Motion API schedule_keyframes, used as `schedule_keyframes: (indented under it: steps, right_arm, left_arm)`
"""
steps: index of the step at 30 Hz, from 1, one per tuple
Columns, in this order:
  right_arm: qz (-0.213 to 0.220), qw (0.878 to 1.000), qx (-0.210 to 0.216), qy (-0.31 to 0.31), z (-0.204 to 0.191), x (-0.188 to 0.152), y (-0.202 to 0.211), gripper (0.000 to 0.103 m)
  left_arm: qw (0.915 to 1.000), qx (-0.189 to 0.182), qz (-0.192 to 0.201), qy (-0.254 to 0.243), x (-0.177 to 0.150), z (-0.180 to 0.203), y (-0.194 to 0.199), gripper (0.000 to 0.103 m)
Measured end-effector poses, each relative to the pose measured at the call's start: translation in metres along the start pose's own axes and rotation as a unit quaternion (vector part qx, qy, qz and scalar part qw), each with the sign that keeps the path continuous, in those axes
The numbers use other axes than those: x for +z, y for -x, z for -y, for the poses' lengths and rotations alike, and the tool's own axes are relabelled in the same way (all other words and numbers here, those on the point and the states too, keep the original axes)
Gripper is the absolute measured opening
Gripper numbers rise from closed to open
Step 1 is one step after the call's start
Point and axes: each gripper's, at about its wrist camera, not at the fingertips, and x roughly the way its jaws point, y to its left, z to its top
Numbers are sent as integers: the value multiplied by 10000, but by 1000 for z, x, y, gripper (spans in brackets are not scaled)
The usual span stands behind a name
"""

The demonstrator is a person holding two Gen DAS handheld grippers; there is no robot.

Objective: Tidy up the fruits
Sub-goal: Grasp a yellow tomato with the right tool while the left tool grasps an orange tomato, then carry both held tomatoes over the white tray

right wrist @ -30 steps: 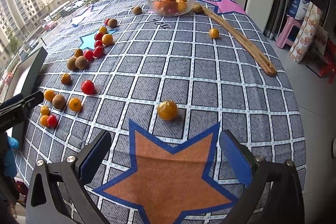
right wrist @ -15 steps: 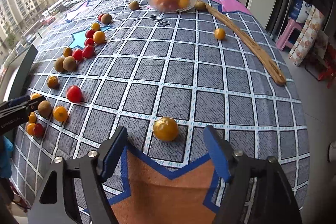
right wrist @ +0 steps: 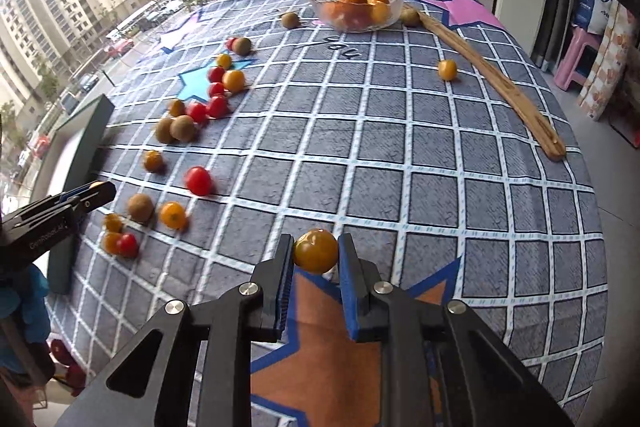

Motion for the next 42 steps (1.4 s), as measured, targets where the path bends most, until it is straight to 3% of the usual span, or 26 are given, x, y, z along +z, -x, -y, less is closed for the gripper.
schedule_keyframes:
  steps: [6,13,20,24,34,39,42]
  right_arm:
    - [-40,9992,314,241,-34,5,10,24]
    - [-176,9926,914,782,-108,18,8,24]
    - [-494,9776,1507,1385,-203,32,-12,24]
    - [-634,9677,1645,1800,-254,32,-27,24]
    - [-1101,9514,1534,2432,-329,31,-74,24]
    - [-1443,9519,1183,2431,-324,24,-98,24]
    - [-1409,9524,1076,2482,-318,23,-98,24]
  left_arm:
    - [9997,56,245,78,-7,-23,33,23]
    - [9975,491,317,401,-23,-83,55,23]
    - [9905,1022,128,915,-48,-151,52,23]
    - [9867,1080,-39,1217,-61,-178,46,23]
    - [9845,1151,-158,1313,-71,-192,36,23]
    - [9859,1129,-129,1225,-71,-192,36,23]
    - [9873,1075,-140,1161,-72,-191,37,23]
